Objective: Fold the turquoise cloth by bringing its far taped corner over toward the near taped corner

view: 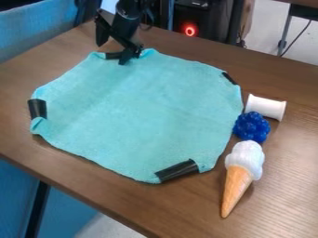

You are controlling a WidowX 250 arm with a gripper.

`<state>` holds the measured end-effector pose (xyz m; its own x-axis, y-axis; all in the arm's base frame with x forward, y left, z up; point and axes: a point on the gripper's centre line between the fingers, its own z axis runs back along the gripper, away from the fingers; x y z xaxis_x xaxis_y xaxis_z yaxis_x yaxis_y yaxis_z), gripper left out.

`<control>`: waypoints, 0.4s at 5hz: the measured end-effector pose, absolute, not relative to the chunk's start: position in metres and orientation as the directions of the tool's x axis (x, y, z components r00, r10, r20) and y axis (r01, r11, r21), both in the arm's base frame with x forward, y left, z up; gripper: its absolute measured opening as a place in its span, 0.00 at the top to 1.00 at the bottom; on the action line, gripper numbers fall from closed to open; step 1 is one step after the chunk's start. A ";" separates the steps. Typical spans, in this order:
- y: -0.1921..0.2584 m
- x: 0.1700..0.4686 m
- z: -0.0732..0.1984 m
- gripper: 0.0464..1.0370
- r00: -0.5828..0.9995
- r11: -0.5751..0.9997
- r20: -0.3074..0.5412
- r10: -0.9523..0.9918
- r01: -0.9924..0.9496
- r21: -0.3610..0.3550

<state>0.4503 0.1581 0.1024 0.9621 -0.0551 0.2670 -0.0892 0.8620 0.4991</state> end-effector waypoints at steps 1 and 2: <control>0.163 0.452 0.100 0.04 0.968 0.886 0.248 -0.029 -0.090 0.454; 0.167 0.453 0.096 0.08 0.977 0.949 0.214 0.008 -0.076 0.307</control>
<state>0.4529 0.1674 0.0962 0.9768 0.0085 0.2140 -0.0755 0.9486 0.3072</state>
